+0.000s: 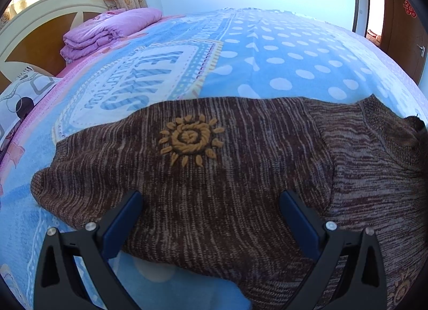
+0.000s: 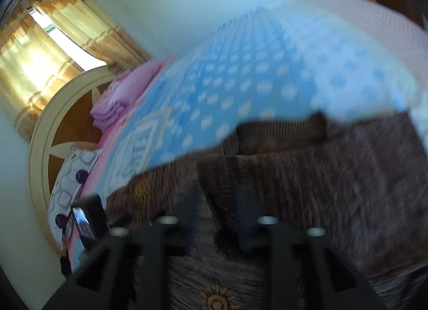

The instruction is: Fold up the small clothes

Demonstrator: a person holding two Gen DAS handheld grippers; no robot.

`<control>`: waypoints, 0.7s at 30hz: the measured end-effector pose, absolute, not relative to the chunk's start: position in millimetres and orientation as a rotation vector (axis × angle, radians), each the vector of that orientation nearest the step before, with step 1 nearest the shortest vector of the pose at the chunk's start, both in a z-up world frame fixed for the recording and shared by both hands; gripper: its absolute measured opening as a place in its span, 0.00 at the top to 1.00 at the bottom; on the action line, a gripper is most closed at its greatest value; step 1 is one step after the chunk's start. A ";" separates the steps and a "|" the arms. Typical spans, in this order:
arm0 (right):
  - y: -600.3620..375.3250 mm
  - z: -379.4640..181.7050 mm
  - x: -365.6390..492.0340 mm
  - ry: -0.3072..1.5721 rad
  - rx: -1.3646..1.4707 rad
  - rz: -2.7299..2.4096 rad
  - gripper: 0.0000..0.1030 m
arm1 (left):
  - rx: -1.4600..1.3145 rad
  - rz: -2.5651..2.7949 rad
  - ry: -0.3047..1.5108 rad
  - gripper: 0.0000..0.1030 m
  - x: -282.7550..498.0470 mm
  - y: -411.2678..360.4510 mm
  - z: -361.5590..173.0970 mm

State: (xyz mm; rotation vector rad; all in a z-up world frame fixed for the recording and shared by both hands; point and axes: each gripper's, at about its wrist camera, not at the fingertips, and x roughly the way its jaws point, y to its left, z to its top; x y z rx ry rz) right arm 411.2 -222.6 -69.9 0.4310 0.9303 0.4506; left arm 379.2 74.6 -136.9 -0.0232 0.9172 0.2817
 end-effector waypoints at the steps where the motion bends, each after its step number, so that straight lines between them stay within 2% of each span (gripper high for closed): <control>1: -225.6 -74.7 404.8 0.936 0.429 0.465 0.39 | -0.033 0.276 0.917 0.00 379.0 76.1 -136.3; 6: -293.8 -67.1 355.8 0.881 0.379 0.433 0.38 | -0.003 0.288 0.915 0.00 371.7 78.4 -127.0; 8: -340.4 -63.5 337.9 0.846 0.389 0.354 0.34 | 0.022 0.285 0.905 0.00 365.2 72.5 -117.0; 9: -360.8 -61.7 330.4 0.828 0.395 0.320 0.31 | 0.024 0.264 0.895 0.00 360.8 66.0 -108.6; 14: -431.2 -75.1 307.3 0.762 0.443 0.168 0.30 | 0.040 0.052 0.905 0.00 351.8 3.3 -78.2; 15: -439.5 -79.7 304.1 0.756 0.467 0.161 0.30 | 0.047 -0.004 0.922 0.05 353.0 -12.5 -77.3; 16: -443.6 -84.2 301.3 0.751 0.483 0.158 0.30 | 0.053 -0.044 0.937 0.16 355.0 -25.4 -78.0; 18: -445.5 -93.3 297.2 0.733 0.489 0.148 0.30 | 0.068 -0.106 0.978 0.26 361.9 -51.8 -84.2; 21: -445.5 -100.6 296.1 0.745 0.466 0.129 0.30 | 0.061 -0.145 1.024 0.27 373.2 -80.2 -102.5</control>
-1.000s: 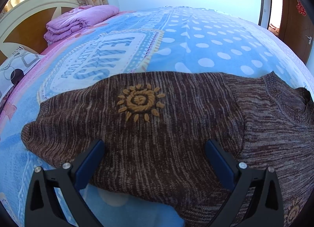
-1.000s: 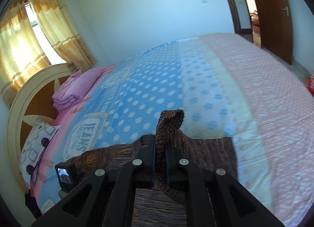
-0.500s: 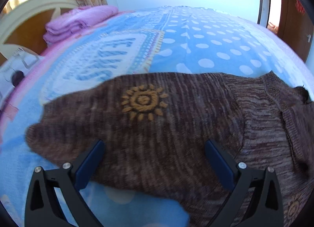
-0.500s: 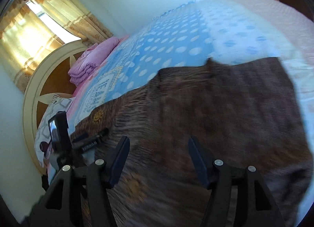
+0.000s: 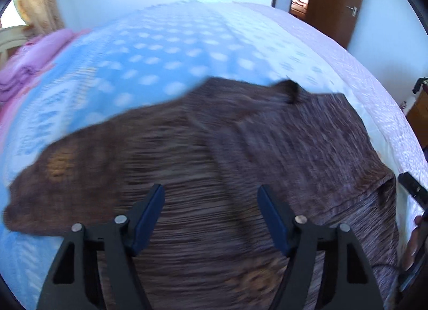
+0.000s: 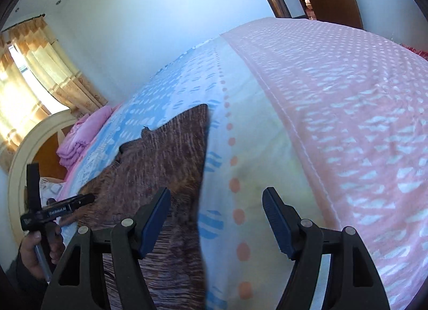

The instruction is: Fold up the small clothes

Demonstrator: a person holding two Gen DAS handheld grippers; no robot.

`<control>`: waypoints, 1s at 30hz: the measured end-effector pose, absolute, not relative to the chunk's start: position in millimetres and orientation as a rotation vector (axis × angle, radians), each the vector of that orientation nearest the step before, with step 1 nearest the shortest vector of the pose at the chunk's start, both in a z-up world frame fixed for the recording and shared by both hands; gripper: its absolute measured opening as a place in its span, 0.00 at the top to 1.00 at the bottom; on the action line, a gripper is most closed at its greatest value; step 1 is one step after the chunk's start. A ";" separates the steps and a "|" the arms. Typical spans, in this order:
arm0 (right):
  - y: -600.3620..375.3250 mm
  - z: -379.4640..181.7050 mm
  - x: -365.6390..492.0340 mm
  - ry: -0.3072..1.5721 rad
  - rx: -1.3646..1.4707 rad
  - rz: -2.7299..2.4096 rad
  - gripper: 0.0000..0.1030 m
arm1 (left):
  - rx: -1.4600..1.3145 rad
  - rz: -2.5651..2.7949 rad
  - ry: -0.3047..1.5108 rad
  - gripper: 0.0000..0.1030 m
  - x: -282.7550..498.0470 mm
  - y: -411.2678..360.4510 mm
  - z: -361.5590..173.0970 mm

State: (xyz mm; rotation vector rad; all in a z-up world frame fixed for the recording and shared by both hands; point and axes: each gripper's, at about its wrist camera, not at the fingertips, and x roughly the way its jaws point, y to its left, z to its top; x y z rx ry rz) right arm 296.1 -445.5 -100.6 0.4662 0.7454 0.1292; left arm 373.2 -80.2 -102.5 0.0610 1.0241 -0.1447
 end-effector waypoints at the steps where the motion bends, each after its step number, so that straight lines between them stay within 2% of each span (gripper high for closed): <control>1: -446.7 -101.6 295.7 0.751 0.464 0.137 0.30 | 0.072 -0.136 1.051 0.30 377.3 -86.5 -111.3; 4: -438.7 -93.9 291.1 0.721 0.403 0.157 0.30 | 0.006 -0.131 1.050 0.34 381.5 -88.2 -125.6; 5: -434.1 -90.3 289.5 0.706 0.374 0.163 0.30 | -0.002 -0.158 1.023 0.50 380.0 -89.3 -124.4; 6: -430.0 -87.0 287.2 0.693 0.348 0.173 0.30 | 0.002 -0.214 1.015 0.84 379.1 -92.5 -122.1; 8: -423.4 -83.2 283.8 0.677 0.309 0.187 0.30 | 0.040 -0.219 0.996 0.89 377.8 -95.5 -113.1; 16: -395.2 -85.6 281.1 0.700 0.196 0.218 0.30 | 0.024 -0.219 0.889 0.90 372.0 -74.6 -75.7; 20: -374.2 -94.4 284.2 0.755 0.118 0.248 0.30 | 0.045 -0.207 0.922 0.90 370.5 -65.6 -92.5; 26: -347.9 -69.5 292.2 0.695 0.055 0.378 0.30 | 0.028 -0.194 0.975 0.89 376.6 -66.7 -120.0; 29: -349.9 -94.5 315.4 0.841 0.106 0.405 0.30 | 0.033 -0.161 0.972 0.73 377.1 -68.3 -121.0; 30: -356.2 -103.9 318.2 0.872 0.110 0.361 0.31 | 0.041 -0.155 0.979 0.63 377.2 -68.6 -119.2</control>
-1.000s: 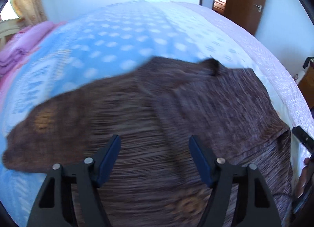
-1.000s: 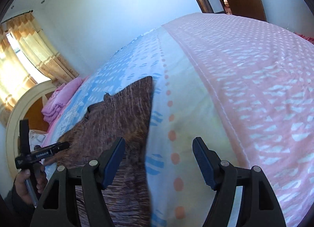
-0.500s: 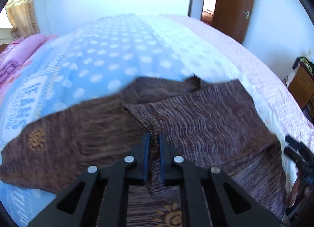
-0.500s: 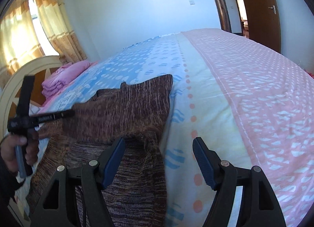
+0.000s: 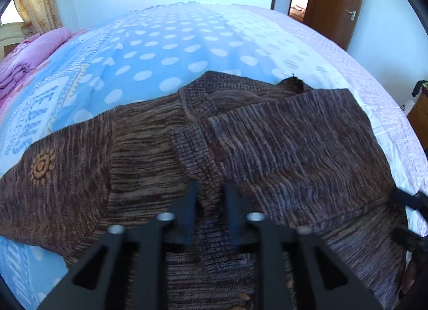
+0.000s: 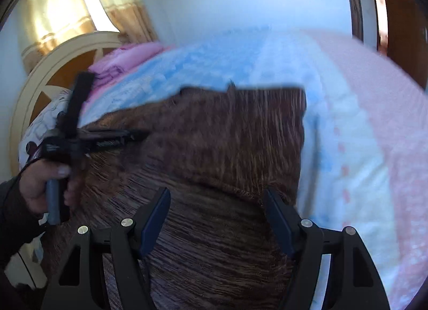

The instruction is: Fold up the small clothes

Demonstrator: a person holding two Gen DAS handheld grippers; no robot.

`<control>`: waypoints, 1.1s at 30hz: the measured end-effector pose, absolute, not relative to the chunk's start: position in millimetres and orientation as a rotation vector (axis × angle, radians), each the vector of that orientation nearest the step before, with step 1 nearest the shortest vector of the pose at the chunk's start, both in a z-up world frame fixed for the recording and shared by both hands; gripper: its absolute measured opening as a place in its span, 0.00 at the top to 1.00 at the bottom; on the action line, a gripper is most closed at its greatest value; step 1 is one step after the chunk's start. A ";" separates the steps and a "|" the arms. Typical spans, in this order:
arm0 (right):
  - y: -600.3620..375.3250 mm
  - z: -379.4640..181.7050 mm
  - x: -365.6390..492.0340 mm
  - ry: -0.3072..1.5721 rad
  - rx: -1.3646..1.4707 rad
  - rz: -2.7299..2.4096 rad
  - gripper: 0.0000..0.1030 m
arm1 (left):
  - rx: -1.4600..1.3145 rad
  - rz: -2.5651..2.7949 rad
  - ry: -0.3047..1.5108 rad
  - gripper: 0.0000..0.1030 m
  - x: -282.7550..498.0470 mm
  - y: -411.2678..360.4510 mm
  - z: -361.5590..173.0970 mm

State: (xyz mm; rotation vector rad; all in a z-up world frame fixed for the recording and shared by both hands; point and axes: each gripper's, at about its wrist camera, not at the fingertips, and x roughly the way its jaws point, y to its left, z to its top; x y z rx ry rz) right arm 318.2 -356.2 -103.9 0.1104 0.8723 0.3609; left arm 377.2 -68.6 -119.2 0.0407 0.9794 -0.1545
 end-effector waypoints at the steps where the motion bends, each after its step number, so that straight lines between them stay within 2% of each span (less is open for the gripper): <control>1: -360.8 -107.5 317.1 0.881 0.096 0.339 0.38 | 0.045 -0.156 0.979 0.53 377.2 -67.4 -117.3; 2: -364.0 -105.7 314.3 0.890 0.054 0.308 0.42 | 0.049 -0.158 0.972 0.47 374.6 -65.8 -113.2; 4: -369.7 -98.6 311.1 0.910 0.009 0.235 0.43 | 0.079 -0.151 0.922 0.25 366.3 -61.2 -101.7; 9: -363.7 -61.5 311.7 0.779 -0.010 0.222 0.42 | 0.190 -0.087 0.810 0.08 347.7 -39.8 -84.3; 12: -342.6 -57.8 342.8 0.807 -0.009 0.259 0.42 | 0.217 0.006 0.796 0.08 348.0 -17.1 -84.3; 17: -348.0 -99.9 394.0 0.929 -0.038 0.071 0.42 | 0.179 0.149 0.802 0.07 347.8 42.7 -86.9; 22: -383.0 -101.7 380.9 0.897 -0.002 -0.023 0.43 | 0.208 0.357 0.809 0.04 345.4 128.4 -99.6; 28: -349.5 -74.2 360.5 0.784 -0.098 -0.012 0.43 | 0.157 0.618 0.834 0.04 338.4 229.3 -113.3; 33: -339.5 -100.7 381.1 0.893 -0.082 -0.010 0.43 | 0.002 0.637 0.867 0.04 331.6 265.0 -124.6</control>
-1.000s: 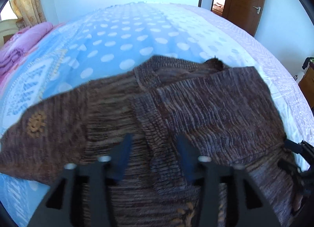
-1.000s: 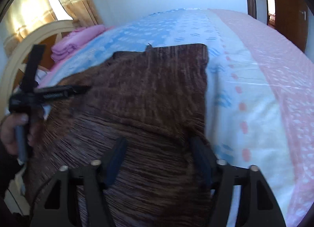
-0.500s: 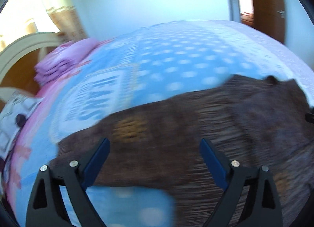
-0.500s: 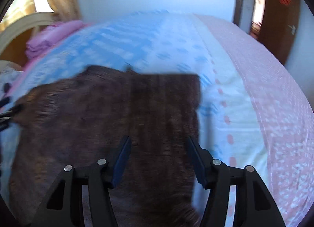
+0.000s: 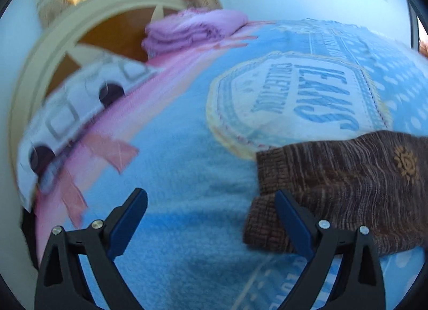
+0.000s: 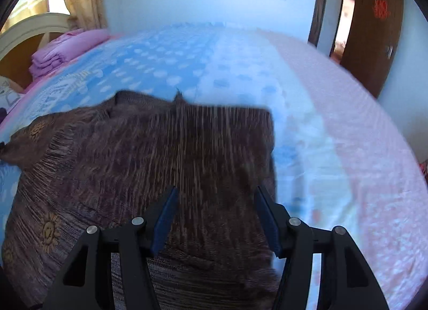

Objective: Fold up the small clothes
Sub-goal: 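Lift the other sleeve cuff with the left gripper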

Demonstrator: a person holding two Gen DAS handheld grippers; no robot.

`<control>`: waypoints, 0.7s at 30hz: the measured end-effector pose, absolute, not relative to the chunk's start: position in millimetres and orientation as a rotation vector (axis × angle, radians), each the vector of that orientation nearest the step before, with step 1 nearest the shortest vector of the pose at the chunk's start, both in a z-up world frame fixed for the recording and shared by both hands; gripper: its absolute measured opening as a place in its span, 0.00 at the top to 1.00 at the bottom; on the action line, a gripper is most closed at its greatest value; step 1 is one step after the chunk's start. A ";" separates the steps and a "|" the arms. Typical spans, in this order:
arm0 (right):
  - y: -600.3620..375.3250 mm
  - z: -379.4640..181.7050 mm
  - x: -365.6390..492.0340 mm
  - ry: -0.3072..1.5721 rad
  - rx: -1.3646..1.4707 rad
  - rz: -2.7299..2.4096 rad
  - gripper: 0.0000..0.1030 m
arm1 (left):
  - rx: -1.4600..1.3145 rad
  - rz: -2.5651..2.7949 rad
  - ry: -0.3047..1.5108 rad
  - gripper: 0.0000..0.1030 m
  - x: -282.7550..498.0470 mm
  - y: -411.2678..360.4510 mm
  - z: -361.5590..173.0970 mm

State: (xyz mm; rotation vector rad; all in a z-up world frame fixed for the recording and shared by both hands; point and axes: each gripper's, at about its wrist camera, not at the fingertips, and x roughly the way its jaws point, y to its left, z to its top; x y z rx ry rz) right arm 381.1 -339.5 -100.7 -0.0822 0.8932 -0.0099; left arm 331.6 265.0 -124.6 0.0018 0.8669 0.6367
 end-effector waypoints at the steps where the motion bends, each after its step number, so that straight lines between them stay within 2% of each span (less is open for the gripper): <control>1: -347.0 -104.5 379.9 0.882 -0.080 -0.043 0.43 | -0.034 0.620 0.865 0.04 330.0 266.7 -126.0; 6: -385.8 -107.5 365.1 0.880 -0.011 -0.111 0.33 | -0.095 0.538 0.862 0.05 333.8 262.5 -130.4; 8: -389.0 -108.6 363.1 0.883 0.012 -0.106 0.32 | -0.121 0.513 0.872 0.05 339.8 263.9 -134.8; 10: -385.4 -109.0 363.0 0.881 -0.015 -0.123 0.29 | -0.170 0.484 0.899 0.18 345.8 267.8 -138.8; 15: -370.0 -109.3 359.5 0.855 -0.095 -0.160 0.28 | -0.294 0.408 0.898 0.41 347.9 267.3 -142.8; 17: -373.0 -109.6 359.4 0.857 -0.079 -0.155 0.28 | -0.310 0.375 0.892 0.57 346.3 264.6 -142.4; 18: -374.6 -110.1 359.9 0.859 -0.068 -0.153 0.27 | -0.324 0.336 0.891 0.73 346.8 263.2 -142.1; 19: -375.5 -110.5 359.7 0.859 -0.060 -0.153 0.26 | -0.341 0.299 0.892 0.83 347.5 262.3 -141.2; 21: -376.3 -111.1 358.9 0.858 -0.051 -0.155 0.25 | -0.364 0.282 0.900 0.84 348.7 263.0 -140.1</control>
